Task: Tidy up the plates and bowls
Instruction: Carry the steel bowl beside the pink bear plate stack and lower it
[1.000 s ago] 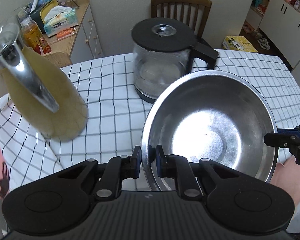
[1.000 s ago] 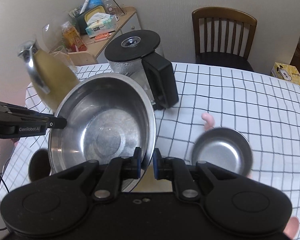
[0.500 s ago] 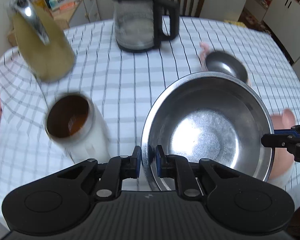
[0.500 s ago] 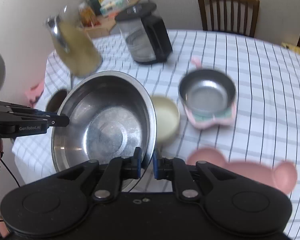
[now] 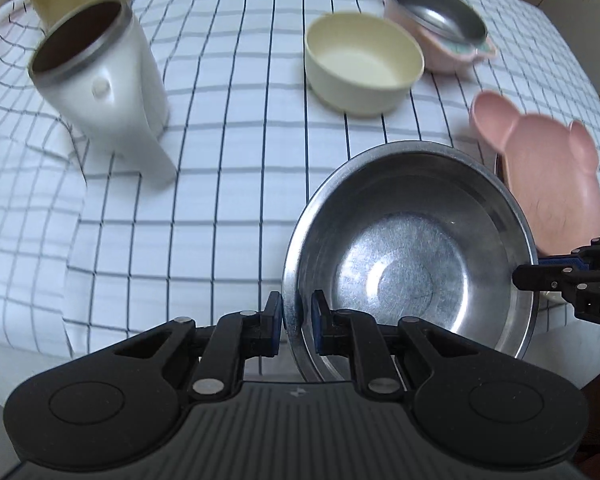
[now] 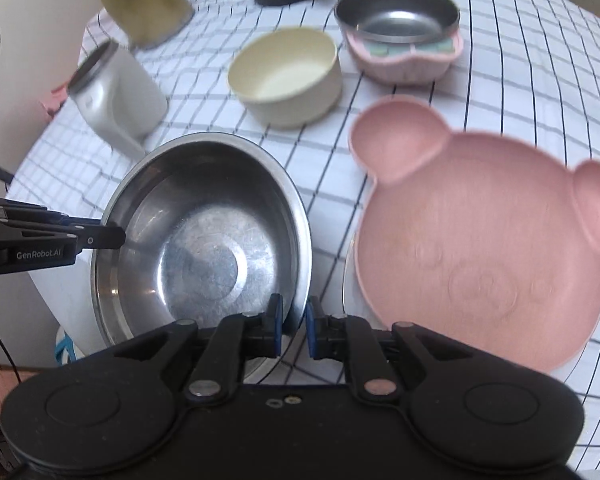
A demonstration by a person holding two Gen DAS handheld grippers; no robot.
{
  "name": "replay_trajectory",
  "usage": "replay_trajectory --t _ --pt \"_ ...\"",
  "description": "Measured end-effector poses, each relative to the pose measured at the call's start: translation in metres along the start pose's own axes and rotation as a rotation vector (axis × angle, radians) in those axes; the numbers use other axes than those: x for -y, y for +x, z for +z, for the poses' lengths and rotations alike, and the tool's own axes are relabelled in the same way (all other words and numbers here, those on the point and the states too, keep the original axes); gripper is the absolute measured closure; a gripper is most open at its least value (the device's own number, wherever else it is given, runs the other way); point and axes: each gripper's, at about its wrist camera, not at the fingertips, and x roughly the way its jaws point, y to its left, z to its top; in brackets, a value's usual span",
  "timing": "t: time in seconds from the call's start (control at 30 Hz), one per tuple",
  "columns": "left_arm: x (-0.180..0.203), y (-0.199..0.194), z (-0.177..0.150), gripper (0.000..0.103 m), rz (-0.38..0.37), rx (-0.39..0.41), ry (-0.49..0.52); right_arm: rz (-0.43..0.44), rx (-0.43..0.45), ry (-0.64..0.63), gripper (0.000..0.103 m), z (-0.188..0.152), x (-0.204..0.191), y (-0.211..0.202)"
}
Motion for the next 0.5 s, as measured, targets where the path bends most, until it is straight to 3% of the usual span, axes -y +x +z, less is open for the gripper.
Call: replay_trajectory --t 0.5 --pt "-0.002 0.017 -0.020 0.089 -0.012 -0.005 -0.020 -0.019 -0.033 -0.023 0.090 -0.017 -0.001 0.016"
